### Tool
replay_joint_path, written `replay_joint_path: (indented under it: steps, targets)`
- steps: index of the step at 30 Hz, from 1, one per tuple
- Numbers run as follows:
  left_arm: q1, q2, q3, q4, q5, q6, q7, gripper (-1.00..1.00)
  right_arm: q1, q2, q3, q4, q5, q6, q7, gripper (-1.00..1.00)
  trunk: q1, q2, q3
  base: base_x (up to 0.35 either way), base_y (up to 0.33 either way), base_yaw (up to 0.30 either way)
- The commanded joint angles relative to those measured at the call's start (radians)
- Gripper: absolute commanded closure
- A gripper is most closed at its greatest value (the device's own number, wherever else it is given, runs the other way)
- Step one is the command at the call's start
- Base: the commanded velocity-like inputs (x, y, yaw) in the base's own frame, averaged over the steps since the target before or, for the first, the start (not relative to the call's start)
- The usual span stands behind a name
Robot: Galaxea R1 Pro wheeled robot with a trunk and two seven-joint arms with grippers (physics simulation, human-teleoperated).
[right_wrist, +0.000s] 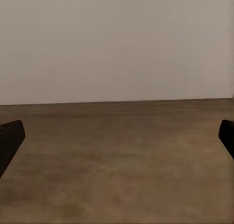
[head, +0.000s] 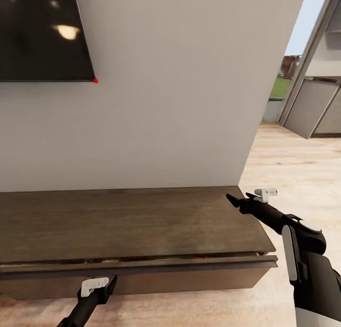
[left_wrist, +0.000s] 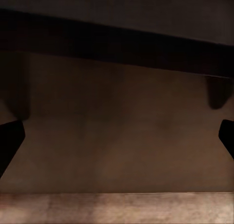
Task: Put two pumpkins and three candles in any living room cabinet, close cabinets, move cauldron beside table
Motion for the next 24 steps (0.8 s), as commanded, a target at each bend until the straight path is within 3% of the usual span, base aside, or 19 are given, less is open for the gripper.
replay_joint_path:
  steps: [1,24]
  targets:
    - [-0.001,-0.001,0.001,0.000,0.008,0.000,-0.010,-1.00,-0.001,0.000,-0.002,-0.001,0.004,0.005,0.007,-1.00,0.000,0.000,-0.001,0.216,0.000,0.000]
    - [-0.001,-0.001,0.002,0.000,0.007,0.000,-0.009,-1.00,-0.002,-0.001,-0.002,-0.001,0.004,0.005,0.007,-1.00,0.000,0.000,-0.001,0.055,0.000,0.000]
